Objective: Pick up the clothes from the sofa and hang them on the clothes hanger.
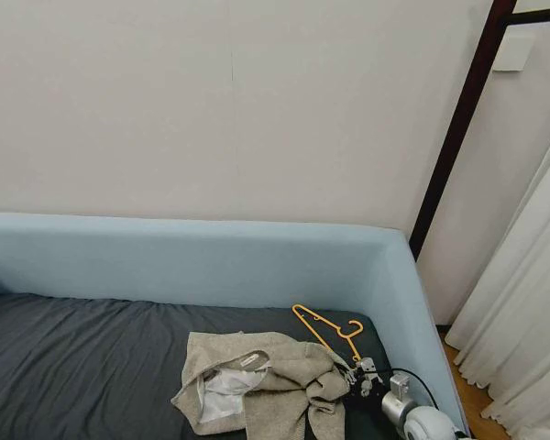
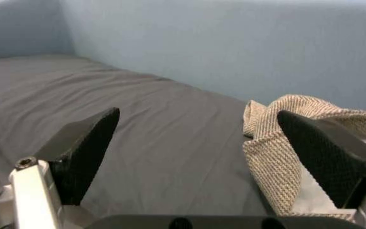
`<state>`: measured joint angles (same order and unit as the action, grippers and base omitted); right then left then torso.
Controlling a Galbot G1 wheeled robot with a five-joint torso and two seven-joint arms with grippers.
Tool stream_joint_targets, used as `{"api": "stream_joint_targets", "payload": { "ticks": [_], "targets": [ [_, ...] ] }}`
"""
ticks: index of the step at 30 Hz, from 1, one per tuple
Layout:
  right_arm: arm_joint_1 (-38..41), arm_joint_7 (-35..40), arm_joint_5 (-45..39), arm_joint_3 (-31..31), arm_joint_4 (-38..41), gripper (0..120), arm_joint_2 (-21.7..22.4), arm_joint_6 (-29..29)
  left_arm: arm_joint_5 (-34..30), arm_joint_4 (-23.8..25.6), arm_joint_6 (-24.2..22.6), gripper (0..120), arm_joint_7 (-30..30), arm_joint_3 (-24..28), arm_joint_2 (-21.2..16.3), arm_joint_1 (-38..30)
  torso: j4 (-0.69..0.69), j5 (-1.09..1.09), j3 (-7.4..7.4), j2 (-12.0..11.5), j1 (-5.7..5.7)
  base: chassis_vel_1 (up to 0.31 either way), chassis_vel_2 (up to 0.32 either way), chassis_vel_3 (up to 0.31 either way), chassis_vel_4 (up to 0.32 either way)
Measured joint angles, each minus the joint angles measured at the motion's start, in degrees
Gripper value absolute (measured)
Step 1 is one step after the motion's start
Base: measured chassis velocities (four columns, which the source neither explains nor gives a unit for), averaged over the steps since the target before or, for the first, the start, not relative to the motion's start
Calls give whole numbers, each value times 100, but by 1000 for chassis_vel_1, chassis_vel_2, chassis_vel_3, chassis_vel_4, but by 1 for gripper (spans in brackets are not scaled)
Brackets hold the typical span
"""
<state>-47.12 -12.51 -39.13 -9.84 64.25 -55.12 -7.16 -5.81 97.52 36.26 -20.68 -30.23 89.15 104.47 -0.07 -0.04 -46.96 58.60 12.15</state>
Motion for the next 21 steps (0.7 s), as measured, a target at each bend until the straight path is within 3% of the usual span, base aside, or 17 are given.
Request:
{"api": "stream_joint_targets", "payload": {
  "ticks": [4, 10, 13, 21],
  "targets": [
    [-261, 254, 338, 309, 401, 26, 163, 74, -42, -234, -88, 98, 6, 58, -296, -225, -2, -2, 0, 0, 0, 0, 0, 0, 0],
    [-623, 625, 513, 707, 1097, 44, 386, 176, -199, -409, -175, 98, 22, 112, -591, -440, -2, -1, 0, 0, 0, 0, 0, 0, 0],
    [-1006, 966, 399, 977, 2006, 57, 565, 425, -298, -546, -219, 98, 45, 148, -814, -590, -1, -3, 0, 0, 0, 0, 0, 0, 0],
    [-1526, 1336, 261, 1228, 3148, 86, 614, 838, -509, -797, -390, 99, 220, 325, -1368, -967, 1, -2, 0, 0, 0, 0, 0, 0, 0]
  ]
}}
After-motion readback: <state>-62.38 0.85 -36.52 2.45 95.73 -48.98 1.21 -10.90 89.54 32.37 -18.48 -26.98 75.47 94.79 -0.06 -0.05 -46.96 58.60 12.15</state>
